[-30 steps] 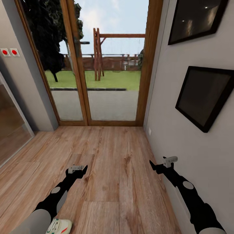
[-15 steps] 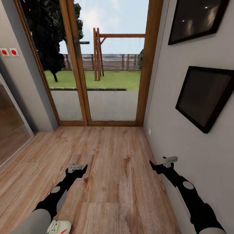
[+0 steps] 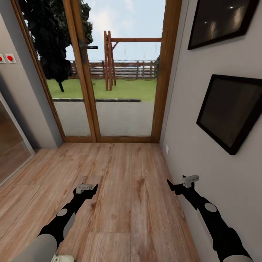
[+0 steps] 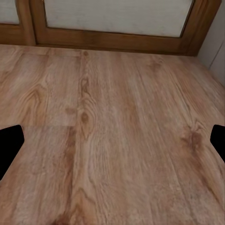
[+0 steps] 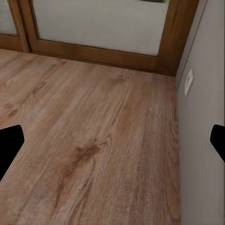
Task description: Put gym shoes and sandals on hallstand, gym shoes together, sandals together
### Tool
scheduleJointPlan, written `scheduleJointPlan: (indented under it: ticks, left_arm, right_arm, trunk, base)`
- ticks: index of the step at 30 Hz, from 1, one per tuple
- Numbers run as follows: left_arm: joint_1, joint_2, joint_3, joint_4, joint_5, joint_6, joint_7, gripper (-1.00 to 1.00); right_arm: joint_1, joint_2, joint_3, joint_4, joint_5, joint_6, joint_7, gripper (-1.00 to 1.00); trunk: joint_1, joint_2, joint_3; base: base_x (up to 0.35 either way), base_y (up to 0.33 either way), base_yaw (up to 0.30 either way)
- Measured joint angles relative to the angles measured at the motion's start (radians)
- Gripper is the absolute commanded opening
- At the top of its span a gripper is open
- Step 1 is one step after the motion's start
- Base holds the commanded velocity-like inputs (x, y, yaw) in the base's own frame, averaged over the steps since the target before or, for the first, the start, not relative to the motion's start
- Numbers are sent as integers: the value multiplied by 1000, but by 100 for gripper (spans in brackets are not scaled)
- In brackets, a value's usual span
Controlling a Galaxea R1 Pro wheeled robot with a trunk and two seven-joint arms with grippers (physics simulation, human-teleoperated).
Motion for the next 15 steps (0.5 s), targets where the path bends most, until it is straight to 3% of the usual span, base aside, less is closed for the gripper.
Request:
scheduleJointPlan:
  ticks: [15]
  left_arm:
    - [0,0,-1,0,0,-1,0,100]
  right_arm:
    - [-1,0,0,0,0,0,0,100]
  trunk:
    - [0,0,0]
  base:
    - [38,-23,0]
